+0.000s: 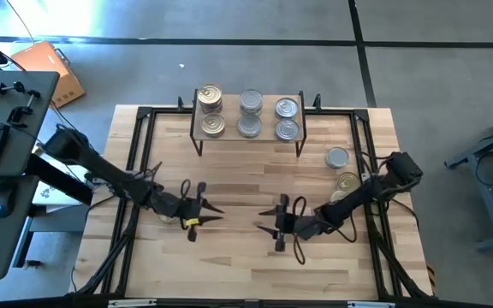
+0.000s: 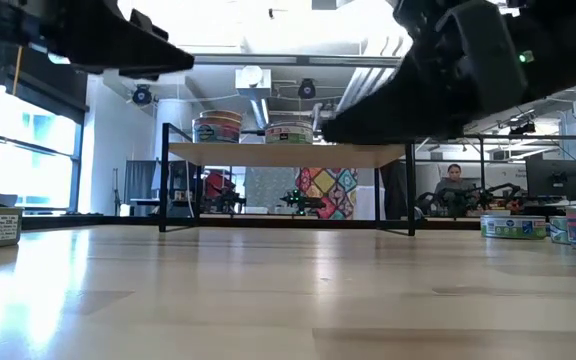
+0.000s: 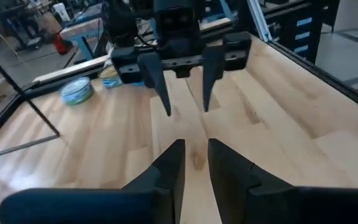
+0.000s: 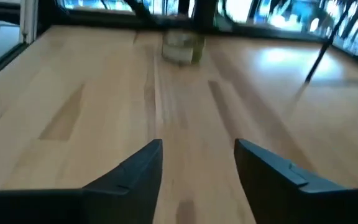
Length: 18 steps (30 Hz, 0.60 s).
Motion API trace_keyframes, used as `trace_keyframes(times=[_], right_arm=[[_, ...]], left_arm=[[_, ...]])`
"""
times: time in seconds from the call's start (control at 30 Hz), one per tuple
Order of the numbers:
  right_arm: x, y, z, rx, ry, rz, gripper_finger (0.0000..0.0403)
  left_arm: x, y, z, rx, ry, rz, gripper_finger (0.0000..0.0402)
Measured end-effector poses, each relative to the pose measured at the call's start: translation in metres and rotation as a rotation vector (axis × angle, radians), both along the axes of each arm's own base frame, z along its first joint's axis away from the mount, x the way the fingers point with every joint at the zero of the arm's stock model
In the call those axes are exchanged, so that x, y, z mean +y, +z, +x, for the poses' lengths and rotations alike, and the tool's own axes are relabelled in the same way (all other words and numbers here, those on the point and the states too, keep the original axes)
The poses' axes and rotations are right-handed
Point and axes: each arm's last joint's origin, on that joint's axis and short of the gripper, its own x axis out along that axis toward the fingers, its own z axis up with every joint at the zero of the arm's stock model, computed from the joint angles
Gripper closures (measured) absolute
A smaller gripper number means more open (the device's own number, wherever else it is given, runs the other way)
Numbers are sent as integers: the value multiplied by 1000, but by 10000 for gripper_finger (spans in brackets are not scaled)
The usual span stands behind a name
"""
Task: Stack canned seafood by type on shelf
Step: Stack the green and white tuna can on top of the green and white tuna can on the shelf
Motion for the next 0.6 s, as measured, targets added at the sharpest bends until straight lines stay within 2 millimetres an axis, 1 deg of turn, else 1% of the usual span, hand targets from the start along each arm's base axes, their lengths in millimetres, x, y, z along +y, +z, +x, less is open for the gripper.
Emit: trace_keyframes(times=[0.07,0.2,0.33,0.43,0.5,0.6], right_arm=[[1,1,-3,45,-12,47,224],[5,16,-10,176,-45,109,253],[6,38,-16,378,-56,195,278],[3,49,-24,571,-65,291,295],[0,50,-31,698,-80,349,306],[-7,47,-41,880,-121,410,325]], left_arm=[[-2,-11,3,-1,-1,9,344],[-4,-30,13,7,6,22,344],[-5,-48,21,23,2,24,345],[-6,-59,26,27,-22,13,345],[-7,-66,30,13,-37,-6,345],[-9,-74,33,2,-47,-21,345]])
